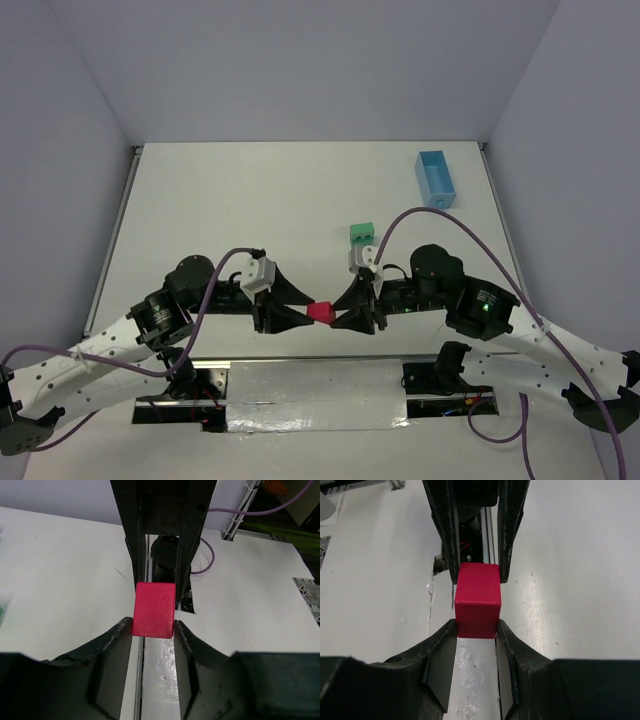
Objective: Build the wood block tower
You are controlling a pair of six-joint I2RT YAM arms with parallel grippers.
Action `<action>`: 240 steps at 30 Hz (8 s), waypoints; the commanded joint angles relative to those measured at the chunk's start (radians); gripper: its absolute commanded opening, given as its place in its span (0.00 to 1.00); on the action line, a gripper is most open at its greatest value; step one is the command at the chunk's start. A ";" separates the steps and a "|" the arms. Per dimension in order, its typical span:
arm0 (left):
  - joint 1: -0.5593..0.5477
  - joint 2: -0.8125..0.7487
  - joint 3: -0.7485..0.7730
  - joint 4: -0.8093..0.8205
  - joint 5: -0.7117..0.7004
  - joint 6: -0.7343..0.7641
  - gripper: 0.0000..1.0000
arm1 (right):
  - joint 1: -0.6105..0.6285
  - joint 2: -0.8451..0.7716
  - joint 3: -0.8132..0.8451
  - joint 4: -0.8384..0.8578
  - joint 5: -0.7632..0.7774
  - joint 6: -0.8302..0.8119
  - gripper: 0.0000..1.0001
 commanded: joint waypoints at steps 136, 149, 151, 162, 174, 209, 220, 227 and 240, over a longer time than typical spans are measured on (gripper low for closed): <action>-0.004 0.087 0.174 -0.159 -0.073 0.060 0.99 | -0.207 -0.037 -0.017 0.068 -0.272 -0.186 0.11; -0.004 0.165 0.203 -0.130 -0.012 0.096 0.92 | -0.207 0.014 0.005 0.045 -0.291 -0.184 0.12; -0.003 0.167 0.208 -0.129 -0.012 0.099 0.90 | -0.207 0.023 0.005 0.038 -0.289 -0.186 0.12; -0.004 0.194 0.231 -0.155 -0.029 0.108 0.81 | -0.207 0.014 -0.003 0.044 -0.290 -0.181 0.13; -0.004 0.223 0.252 -0.165 -0.041 0.109 0.31 | -0.207 0.024 -0.004 0.042 -0.290 -0.187 0.14; 0.190 1.116 0.740 0.066 -0.207 0.473 0.00 | -0.232 -0.330 -0.078 -0.128 0.966 0.310 1.00; 0.287 1.103 0.700 0.207 0.042 0.315 0.03 | -0.235 -0.307 -0.098 -0.107 0.887 0.342 1.00; 0.272 0.773 0.406 0.428 0.070 0.205 0.00 | -0.259 -0.241 -0.110 -0.001 0.757 0.777 1.00; 0.160 0.446 0.117 0.546 0.074 0.341 0.00 | -0.264 -0.190 -0.262 0.390 0.511 1.161 0.93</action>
